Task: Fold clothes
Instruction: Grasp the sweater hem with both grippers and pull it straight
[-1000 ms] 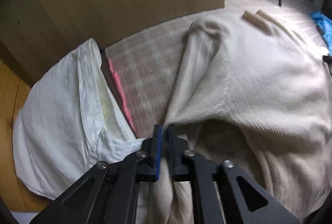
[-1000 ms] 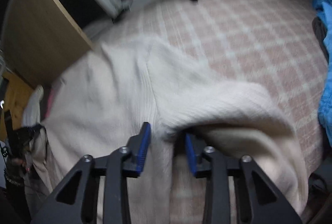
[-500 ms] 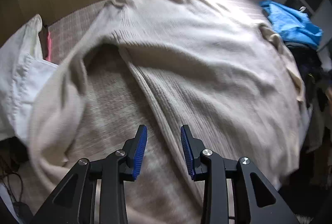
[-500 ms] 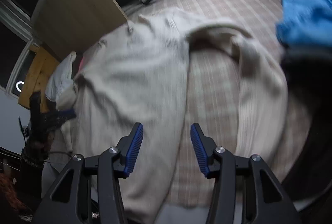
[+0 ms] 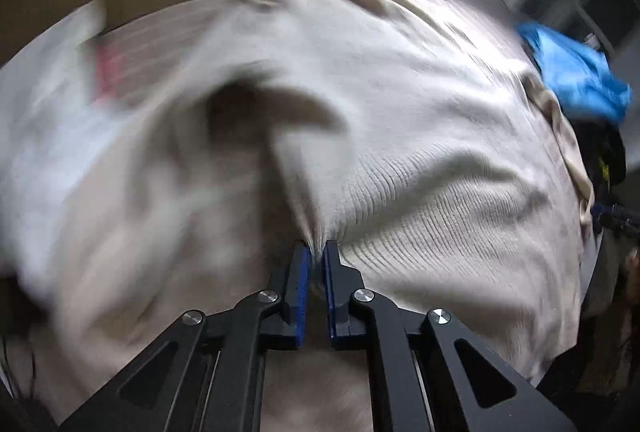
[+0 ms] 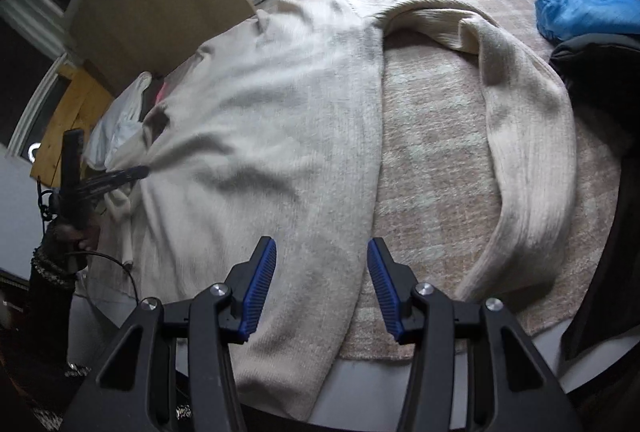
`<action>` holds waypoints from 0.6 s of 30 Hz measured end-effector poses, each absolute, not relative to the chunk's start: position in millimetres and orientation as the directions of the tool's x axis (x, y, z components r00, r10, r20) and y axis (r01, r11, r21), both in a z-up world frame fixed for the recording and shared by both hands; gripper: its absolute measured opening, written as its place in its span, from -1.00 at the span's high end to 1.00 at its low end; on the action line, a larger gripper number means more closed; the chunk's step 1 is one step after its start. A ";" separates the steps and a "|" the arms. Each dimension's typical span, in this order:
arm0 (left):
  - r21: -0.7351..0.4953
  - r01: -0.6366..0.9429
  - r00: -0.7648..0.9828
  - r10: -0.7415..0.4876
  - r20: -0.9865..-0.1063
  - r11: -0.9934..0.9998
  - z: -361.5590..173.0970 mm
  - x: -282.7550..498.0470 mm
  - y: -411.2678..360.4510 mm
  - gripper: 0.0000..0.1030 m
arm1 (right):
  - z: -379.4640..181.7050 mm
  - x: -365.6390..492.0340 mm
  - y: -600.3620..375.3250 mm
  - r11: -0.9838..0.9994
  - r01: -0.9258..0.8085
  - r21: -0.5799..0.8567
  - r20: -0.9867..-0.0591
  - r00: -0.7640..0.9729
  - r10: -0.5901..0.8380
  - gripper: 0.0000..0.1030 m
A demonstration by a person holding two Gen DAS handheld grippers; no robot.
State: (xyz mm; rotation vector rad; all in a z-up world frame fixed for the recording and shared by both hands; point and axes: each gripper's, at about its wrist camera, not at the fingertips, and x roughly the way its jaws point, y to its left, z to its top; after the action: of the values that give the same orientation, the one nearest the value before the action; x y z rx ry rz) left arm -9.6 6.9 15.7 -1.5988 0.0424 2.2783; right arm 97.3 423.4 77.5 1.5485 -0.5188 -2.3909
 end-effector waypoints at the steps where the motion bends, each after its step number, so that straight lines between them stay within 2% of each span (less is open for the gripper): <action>1: -0.166 -0.281 -0.309 0.253 -0.917 -0.945 15.0 -6.2 -1.6 1.00 | 74.8 98.4 422.4 -0.908 0.017 0.419 -0.832 -0.395 -0.391 0.09; 2: -0.176 -0.276 -0.296 0.258 -0.920 -0.945 13.8 -2.8 -5.0 0.96 | 72.0 99.5 421.5 -0.909 0.022 0.415 -0.837 -0.382 -0.392 0.09; 4: -0.204 -0.268 -0.265 0.276 -0.924 -0.942 13.0 3.9 -7.7 0.69 | 65.4 101.1 419.9 -0.916 0.020 0.401 -0.853 -0.356 -0.381 0.09; 6: -0.238 -0.287 -0.255 0.314 -0.915 -0.928 17.4 15.1 4.9 0.55 | 62.4 107.1 422.8 -0.924 0.010 0.383 -0.866 -0.343 -0.363 0.09; 9: -0.255 -0.366 -0.235 0.354 -0.905 -0.895 27.2 49.6 30.4 0.09 | 61.7 121.2 427.4 -0.919 -0.001 0.394 -0.865 -0.339 -0.370 0.09; 10: -0.258 -0.384 -0.226 0.362 -0.904 -0.887 28.6 59.6 37.0 0.01 | 61.3 127.0 428.8 -0.915 -0.003 0.403 -0.861 -0.339 -0.378 0.09; 13: -0.293 -0.410 -0.156 0.383 -0.910 -0.864 18.8 85.1 59.3 0.01 | 55.0 141.1 427.9 -0.918 -0.015 0.397 -0.867 -0.334 -0.370 0.09; 15: -0.260 -0.408 -0.150 0.345 -0.927 -0.875 4.9 93.2 74.1 0.02 | 50.3 144.0 424.2 -0.910 -0.007 0.414 -0.863 -0.321 -0.389 0.09; 17: -0.240 -0.394 -0.133 0.313 -0.940 -0.887 -10.4 99.5 85.6 0.24 | 45.7 146.7 420.5 -0.903 0.000 0.431 -0.859 -0.308 -0.410 0.09; 18: -0.246 -0.390 -0.131 0.317 -0.939 -0.888 -14.6 101.4 87.9 0.55 | 43.4 148.1 418.6 -0.898 0.004 0.439 -0.856 -0.302 -0.420 0.09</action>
State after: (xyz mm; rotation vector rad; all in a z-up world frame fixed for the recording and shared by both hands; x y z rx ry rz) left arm 101.4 87.9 -14.6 -1.6894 0.0803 2.0619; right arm 148.1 418.6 43.4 1.6670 -0.5231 -2.2784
